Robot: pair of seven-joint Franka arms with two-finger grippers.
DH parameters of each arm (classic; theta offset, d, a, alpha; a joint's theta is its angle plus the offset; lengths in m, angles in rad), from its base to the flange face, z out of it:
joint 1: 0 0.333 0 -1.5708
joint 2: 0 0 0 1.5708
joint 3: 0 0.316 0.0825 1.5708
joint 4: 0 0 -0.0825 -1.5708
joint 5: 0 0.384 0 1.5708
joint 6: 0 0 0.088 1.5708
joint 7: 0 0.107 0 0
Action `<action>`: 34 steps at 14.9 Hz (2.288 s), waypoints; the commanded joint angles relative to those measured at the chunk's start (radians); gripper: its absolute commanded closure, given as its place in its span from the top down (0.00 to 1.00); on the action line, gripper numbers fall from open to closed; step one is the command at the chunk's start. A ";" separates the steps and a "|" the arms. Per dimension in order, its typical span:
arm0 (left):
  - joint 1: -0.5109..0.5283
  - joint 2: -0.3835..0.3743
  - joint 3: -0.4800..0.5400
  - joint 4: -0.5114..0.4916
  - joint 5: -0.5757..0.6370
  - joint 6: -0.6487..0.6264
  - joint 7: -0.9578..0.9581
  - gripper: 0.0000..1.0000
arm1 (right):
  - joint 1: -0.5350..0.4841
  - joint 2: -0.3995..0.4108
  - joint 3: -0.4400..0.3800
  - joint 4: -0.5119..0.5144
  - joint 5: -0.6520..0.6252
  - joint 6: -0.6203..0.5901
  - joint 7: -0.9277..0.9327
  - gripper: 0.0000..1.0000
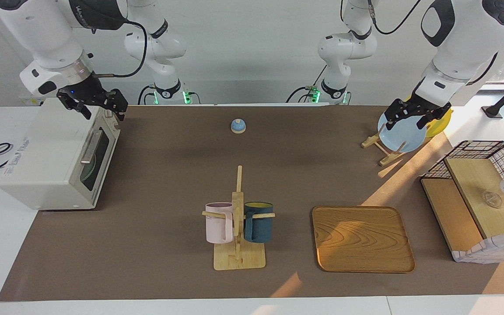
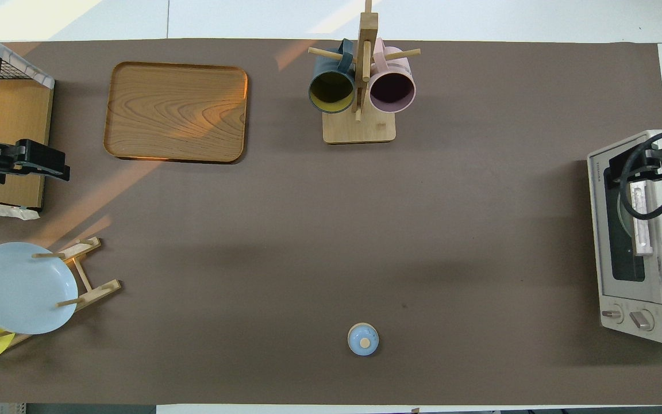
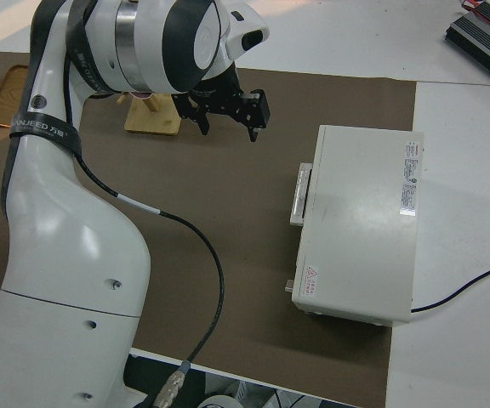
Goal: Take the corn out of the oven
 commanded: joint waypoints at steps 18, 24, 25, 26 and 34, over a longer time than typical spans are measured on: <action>0.008 -0.012 -0.005 -0.011 0.004 0.001 -0.001 1.00 | -0.121 -0.049 0.000 -0.396 -0.177 0.402 -0.011 0.00; 0.008 -0.012 -0.005 -0.011 0.004 0.003 -0.001 1.00 | -0.140 -0.046 0.000 -0.438 -0.143 0.453 -0.011 0.00; 0.008 -0.012 -0.005 -0.011 0.004 0.003 -0.001 1.00 | -0.143 -0.046 0.000 -0.449 -0.143 0.456 -0.017 0.00; 0.006 -0.012 -0.005 -0.011 0.004 0.003 -0.001 1.00 | -0.144 -0.046 -0.002 -0.455 -0.143 0.456 -0.019 0.00; 0.006 -0.012 -0.005 -0.011 0.004 -0.005 -0.001 1.00 | -0.025 -0.039 0.003 -0.583 -0.080 0.609 0.145 0.00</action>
